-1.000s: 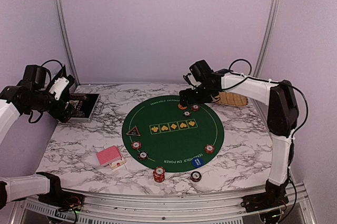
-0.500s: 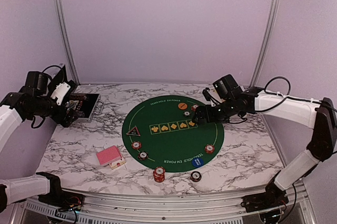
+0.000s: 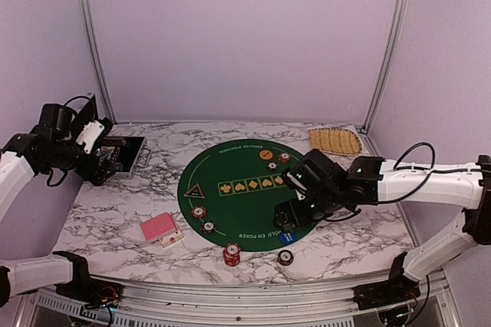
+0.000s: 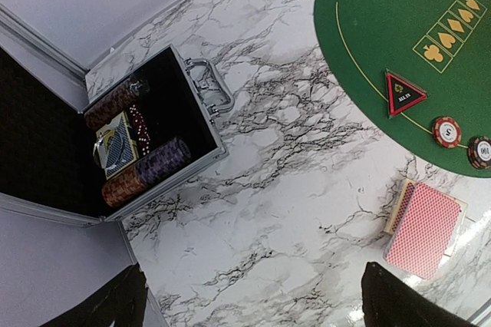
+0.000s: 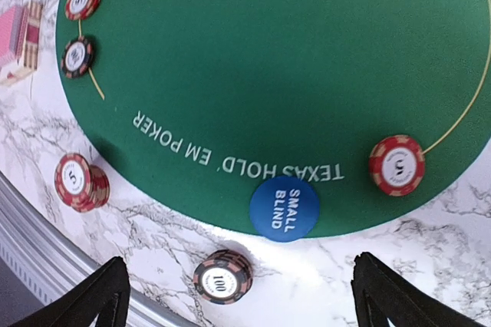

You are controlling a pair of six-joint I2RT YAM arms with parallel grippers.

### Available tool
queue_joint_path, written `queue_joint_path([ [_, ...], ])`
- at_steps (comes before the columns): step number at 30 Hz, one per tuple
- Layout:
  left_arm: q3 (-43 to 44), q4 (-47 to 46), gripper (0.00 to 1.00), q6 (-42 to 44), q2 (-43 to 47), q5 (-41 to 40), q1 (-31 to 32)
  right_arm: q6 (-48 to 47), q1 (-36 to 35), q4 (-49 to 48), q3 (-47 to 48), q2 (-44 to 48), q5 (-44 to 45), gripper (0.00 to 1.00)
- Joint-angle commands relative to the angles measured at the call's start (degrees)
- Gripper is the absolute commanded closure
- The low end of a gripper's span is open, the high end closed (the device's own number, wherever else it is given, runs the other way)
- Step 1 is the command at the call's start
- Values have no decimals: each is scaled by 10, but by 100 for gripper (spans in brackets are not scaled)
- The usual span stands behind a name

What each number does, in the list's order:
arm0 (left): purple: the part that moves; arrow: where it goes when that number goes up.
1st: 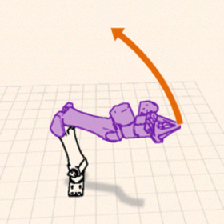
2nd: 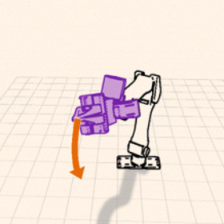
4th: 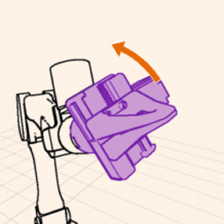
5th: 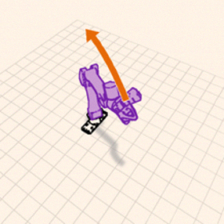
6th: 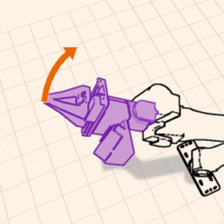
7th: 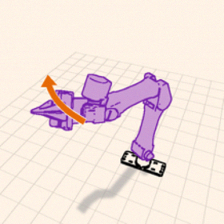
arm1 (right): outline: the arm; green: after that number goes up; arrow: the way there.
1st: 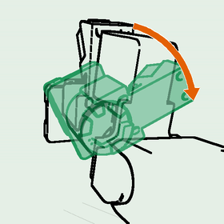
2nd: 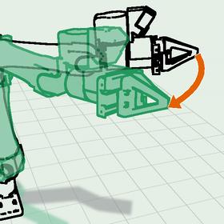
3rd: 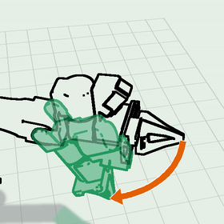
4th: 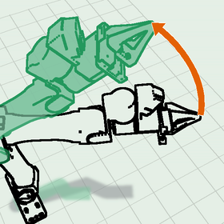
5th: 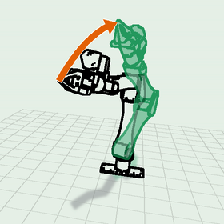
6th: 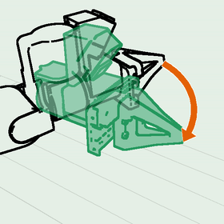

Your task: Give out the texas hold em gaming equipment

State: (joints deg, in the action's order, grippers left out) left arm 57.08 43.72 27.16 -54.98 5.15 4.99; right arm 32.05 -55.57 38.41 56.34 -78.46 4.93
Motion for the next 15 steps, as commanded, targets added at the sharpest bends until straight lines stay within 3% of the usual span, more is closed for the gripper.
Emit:
queue_joint_path([
  [1, 4, -4, 1, -4, -12, 11, 2, 55, -54, 23, 2, -23, 35, 1],
  [15, 17, 13, 1, 2, -17, 16, 2, 90, -94, -37, -39, -92, -4, 17],
])
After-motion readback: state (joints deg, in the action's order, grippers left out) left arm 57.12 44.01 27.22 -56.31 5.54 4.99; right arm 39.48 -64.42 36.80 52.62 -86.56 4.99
